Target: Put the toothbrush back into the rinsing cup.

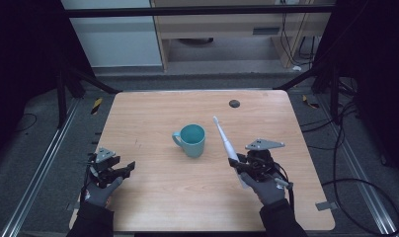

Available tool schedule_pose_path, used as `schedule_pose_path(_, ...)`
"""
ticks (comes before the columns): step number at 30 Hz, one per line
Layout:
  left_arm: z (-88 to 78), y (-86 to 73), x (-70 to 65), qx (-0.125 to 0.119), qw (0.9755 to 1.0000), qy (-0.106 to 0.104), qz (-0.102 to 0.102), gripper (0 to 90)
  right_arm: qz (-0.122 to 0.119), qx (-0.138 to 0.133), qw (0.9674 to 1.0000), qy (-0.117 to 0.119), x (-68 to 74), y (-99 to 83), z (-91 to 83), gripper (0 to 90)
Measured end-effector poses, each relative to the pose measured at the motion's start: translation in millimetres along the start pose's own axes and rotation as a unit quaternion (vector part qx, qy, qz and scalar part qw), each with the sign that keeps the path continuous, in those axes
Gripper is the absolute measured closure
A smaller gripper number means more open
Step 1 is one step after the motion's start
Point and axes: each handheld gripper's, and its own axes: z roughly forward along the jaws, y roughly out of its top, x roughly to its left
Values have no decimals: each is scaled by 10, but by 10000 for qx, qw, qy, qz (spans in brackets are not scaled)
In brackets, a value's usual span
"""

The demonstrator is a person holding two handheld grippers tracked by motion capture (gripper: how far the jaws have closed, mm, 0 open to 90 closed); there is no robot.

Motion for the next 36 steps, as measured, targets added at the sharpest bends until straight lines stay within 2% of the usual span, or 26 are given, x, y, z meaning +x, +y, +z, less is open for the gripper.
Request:
schedule_pose_path(4, -3, -2, 6, 8, 10000, 11, -7, 330, 92, -401, 9991, -139, 0, 121, 48, 664)
schedule_pose_path(8, -6, -1, 12, -4, 10000, 19, 0, 330, 227, -753, 9966, -249, -7, 236, 111, 665)
schedule_pose_path(12, -5, -3, 19, -13, 10000, 33, -22, 330, 326, -1116, 9925, -376, 7, 339, 155, 664)
schedule_pose_path(16, -3, -5, 23, -6, 10000, 46, -30, 331, 435, -1505, 9867, -431, 31, 457, 188, 665)
schedule_pose_path(24, -2, -4, 23, -14, 10000, 46, -33, 332, 486, -1920, 9792, -446, 107, 647, 309, 664)
schedule_pose_path(29, 4, -3, 18, -8, 10000, 46, -43, 332, 555, -2082, 9754, -464, 166, 733, 441, 664)
schedule_pose_path(36, -3, -4, 30, -22, 10000, 64, -38, 334, 552, -2150, 9740, -442, 244, 816, 635, 664)
